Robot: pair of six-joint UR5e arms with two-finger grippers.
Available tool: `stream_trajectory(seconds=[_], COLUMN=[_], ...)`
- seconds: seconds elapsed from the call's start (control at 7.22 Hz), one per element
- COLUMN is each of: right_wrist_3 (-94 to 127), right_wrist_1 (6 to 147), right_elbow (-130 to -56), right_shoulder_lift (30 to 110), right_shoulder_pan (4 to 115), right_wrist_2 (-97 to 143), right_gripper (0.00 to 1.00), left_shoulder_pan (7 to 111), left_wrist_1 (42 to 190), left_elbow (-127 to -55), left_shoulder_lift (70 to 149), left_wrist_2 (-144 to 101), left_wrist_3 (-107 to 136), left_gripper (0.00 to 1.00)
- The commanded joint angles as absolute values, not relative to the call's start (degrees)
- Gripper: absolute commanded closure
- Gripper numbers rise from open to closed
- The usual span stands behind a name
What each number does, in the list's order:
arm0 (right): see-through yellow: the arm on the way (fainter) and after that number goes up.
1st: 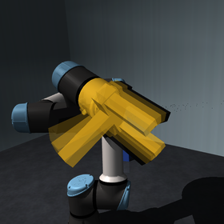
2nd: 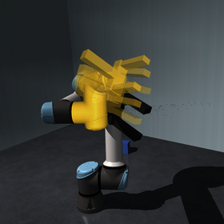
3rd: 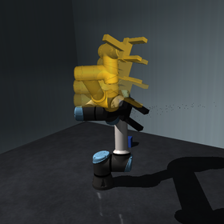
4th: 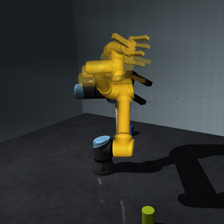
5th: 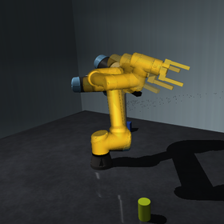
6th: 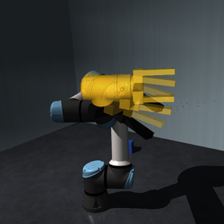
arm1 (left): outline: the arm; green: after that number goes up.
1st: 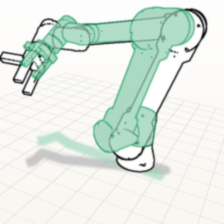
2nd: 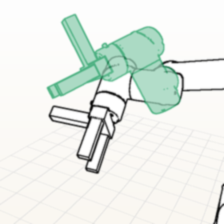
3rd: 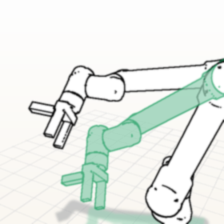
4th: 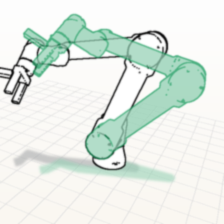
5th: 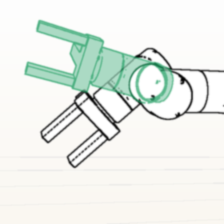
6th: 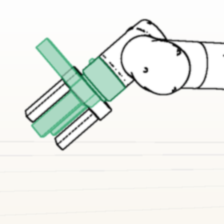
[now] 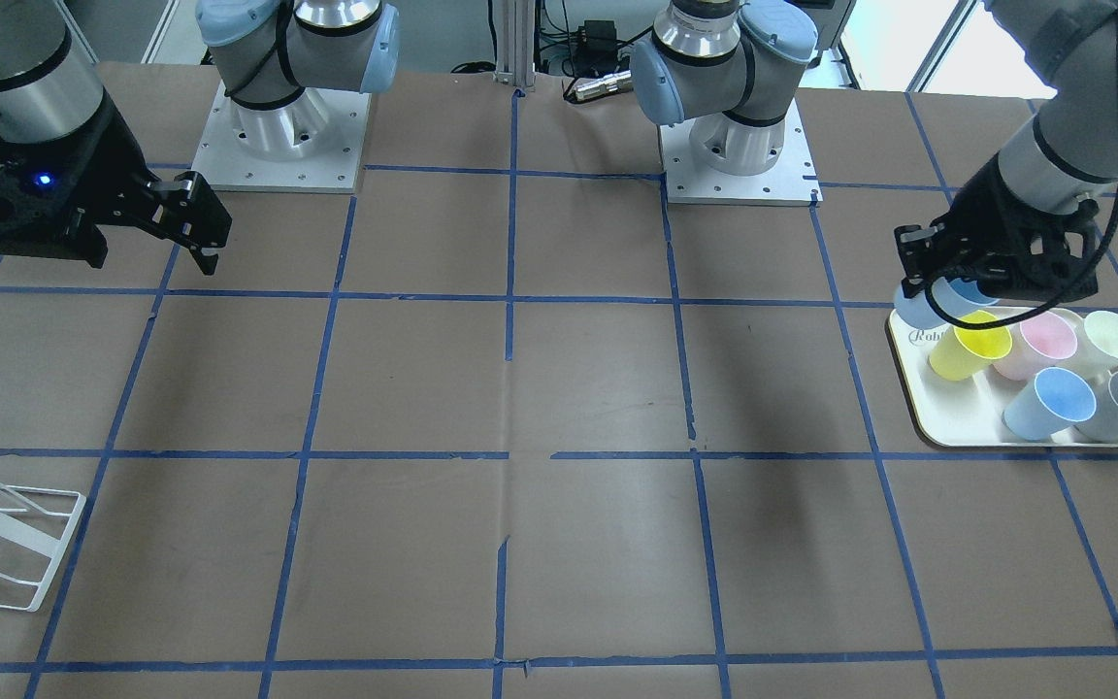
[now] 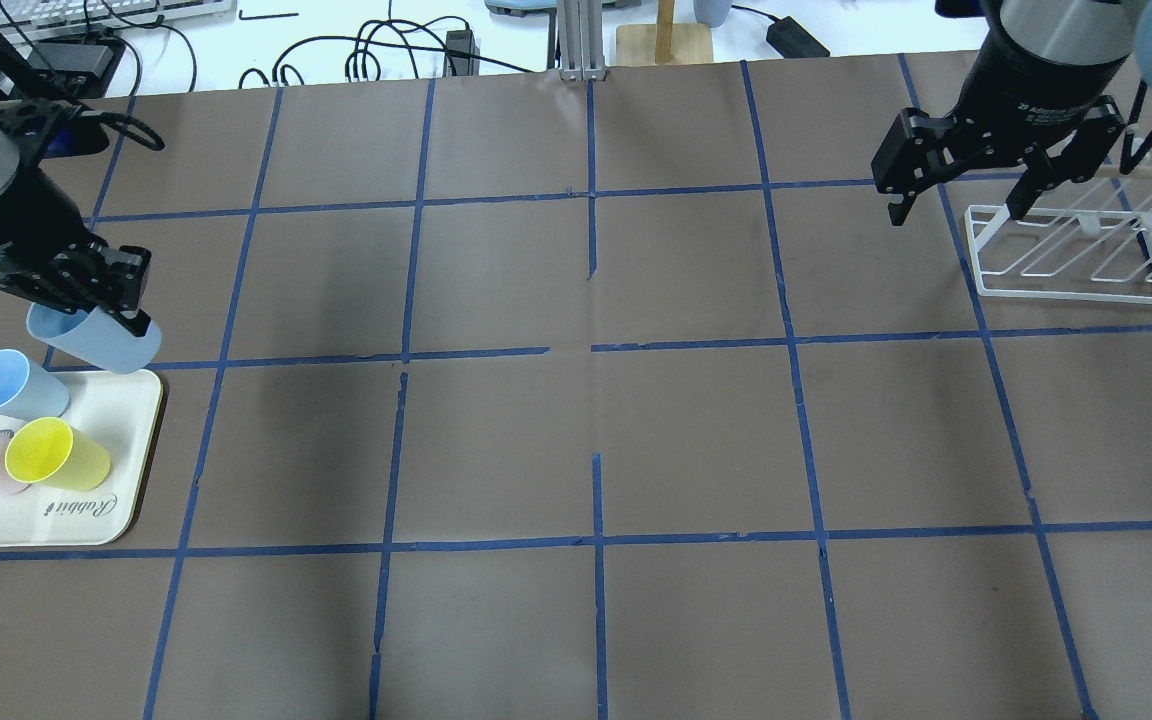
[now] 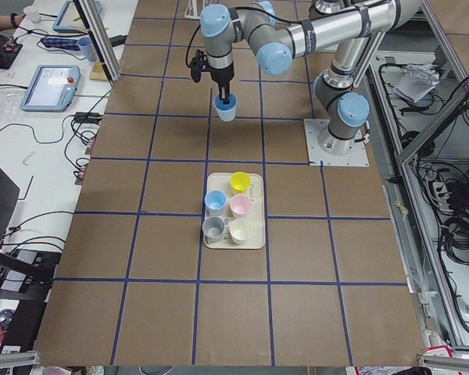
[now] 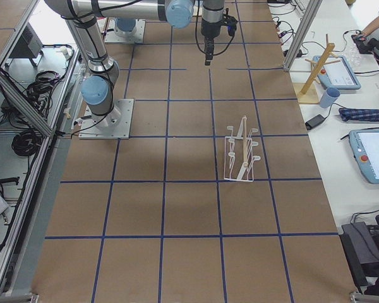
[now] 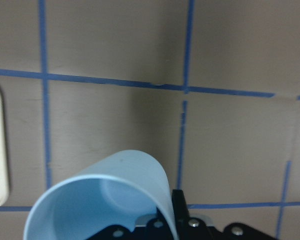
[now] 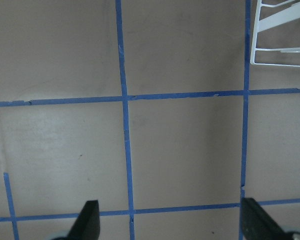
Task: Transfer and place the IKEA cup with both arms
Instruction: 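Lower the cup with the left gripper onto the white tray while the right gripper withdraws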
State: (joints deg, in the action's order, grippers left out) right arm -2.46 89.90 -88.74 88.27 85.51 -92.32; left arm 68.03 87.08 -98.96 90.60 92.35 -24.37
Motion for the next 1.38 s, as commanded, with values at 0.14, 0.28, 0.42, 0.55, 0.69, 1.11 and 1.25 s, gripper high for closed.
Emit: stream_trajectory(seconds=[0.14,0.28,0.42,0.55,0.69,1.11,1.25], right_wrist_3=[-0.1,-0.2,-0.2,-0.2,-0.2,-0.2,-0.2], right_wrist_1=[93.7,93.6,93.5,93.5,93.5,93.5,93.6], right_elbow=[-88.9,-88.7,-88.9,-88.9,-88.9,-88.9,-88.9], right_shoulder_lift=[87.7,87.9,87.9,88.0,88.0,88.1,88.0], right_shoulder_pan=[88.2,88.2,88.2,88.2,88.2,88.2,88.2], right_wrist_2=[-90.0,-89.2,-89.1,-89.1,-89.3,-89.2,-89.2], right_gripper=[0.0,0.0,0.0,0.0,0.0,0.0,0.0], left_shoulder_pan=[64.3,62.9,61.8,61.4,60.7,59.9,59.9], left_wrist_1=[71.9,68.7,65.9,63.8,63.6,63.0,62.2], left_elbow=[-102.1,-102.3,-102.3,-102.3,-101.6,-102.0,-102.3], left_shoulder_lift=[98.8,101.9,105.1,107.5,109.2,112.0,112.4], left_wrist_2=[99.8,100.5,100.4,100.5,100.4,100.5,100.5], left_wrist_3=[-34.8,-36.0,-36.7,-38.8,-38.8,-38.9,-38.8], left_gripper=[1.0,1.0,1.0,1.0,1.0,1.0,1.0])
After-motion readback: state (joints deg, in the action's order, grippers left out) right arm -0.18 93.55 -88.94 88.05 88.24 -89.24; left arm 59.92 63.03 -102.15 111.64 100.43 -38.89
